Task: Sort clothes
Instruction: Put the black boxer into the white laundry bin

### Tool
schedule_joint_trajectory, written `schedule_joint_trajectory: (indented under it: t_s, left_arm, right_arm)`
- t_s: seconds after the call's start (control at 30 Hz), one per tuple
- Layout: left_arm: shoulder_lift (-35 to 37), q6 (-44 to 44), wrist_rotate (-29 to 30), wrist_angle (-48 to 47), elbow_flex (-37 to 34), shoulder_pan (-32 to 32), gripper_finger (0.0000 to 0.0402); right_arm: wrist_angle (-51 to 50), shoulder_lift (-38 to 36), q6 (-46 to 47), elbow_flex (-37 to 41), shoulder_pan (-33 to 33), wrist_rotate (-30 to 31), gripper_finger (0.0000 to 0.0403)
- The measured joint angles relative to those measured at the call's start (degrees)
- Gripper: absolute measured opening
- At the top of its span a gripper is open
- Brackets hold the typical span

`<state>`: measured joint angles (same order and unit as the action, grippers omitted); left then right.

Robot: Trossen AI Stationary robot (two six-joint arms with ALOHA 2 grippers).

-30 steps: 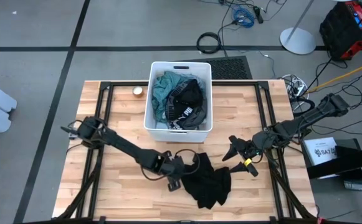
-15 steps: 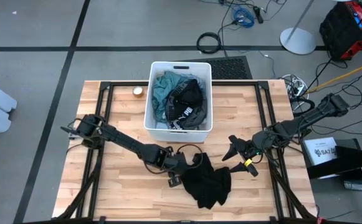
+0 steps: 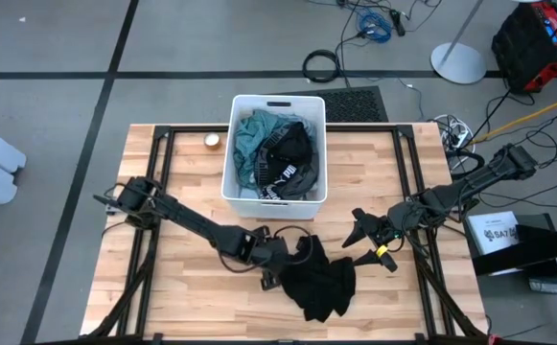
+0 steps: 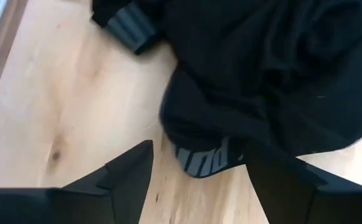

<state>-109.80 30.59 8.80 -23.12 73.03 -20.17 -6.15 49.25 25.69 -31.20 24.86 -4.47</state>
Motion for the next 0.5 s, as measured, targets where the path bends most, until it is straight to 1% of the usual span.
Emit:
schedule_joint_trajectory:
  t_s: [0.1,0.23,0.5]
  left_arm:
    - [0.0,-1.8,-0.1,1.3,0.0,-0.2,0.0265]
    - [0.0,-4.1,-0.2,1.7,0.0,-0.1,0.0263]
    - [-0.8,-4.1,-0.2,3.3,-3.0,0.6,0.0262]
  right_arm:
    - [0.0,0.0,0.0,0.0,0.0,0.0,0.0270]
    - [0.0,0.0,0.1,0.0,0.0,0.0,0.0270]
    - [0.0,0.0,0.2,0.0,0.0,0.0,0.0270]
